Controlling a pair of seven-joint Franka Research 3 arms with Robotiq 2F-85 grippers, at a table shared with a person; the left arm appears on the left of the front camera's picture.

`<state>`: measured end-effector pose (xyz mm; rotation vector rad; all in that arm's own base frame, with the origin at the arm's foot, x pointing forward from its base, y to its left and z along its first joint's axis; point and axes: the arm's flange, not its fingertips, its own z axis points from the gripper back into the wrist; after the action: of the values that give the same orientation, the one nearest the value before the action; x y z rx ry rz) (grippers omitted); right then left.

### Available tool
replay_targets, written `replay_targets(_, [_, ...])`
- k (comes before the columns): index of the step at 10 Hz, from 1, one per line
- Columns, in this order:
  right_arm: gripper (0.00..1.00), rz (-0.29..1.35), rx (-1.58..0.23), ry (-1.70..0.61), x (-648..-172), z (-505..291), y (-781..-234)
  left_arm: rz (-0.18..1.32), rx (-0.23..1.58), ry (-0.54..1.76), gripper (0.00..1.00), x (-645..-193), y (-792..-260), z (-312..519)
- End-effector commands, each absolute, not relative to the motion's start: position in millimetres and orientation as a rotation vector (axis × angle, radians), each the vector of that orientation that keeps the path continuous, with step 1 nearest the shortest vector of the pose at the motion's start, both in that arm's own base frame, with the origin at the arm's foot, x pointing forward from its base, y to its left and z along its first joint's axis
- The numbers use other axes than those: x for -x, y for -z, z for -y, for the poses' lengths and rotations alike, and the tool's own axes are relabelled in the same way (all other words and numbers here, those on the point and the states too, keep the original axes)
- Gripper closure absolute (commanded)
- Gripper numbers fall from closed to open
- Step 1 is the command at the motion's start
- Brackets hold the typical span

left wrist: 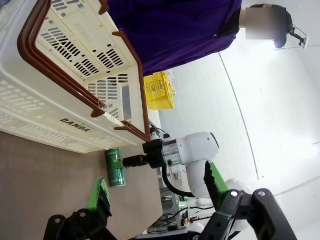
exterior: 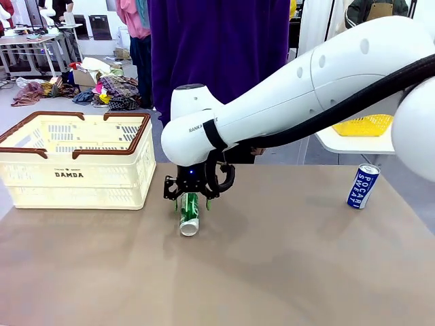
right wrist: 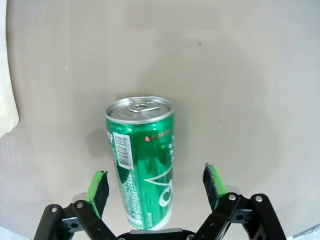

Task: Place the drinks into the Shopping basket.
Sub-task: Pick up one drink and place it into the Shopping basket.

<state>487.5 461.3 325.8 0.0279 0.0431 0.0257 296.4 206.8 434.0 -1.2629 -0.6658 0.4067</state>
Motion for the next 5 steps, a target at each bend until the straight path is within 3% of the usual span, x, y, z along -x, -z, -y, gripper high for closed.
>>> replay_targets(1, [0.0, -0.007, -0.058, -0.056, -468, -430, -350, 0.659, 1.268, -0.399, 0.0, -293, -436, -207])
replay_targets(5, [0.0, 0.015, -0.446, -0.142, -377, -271, -475, 0.659, 1.268, -0.399, 0.0, -293, -436, -207])
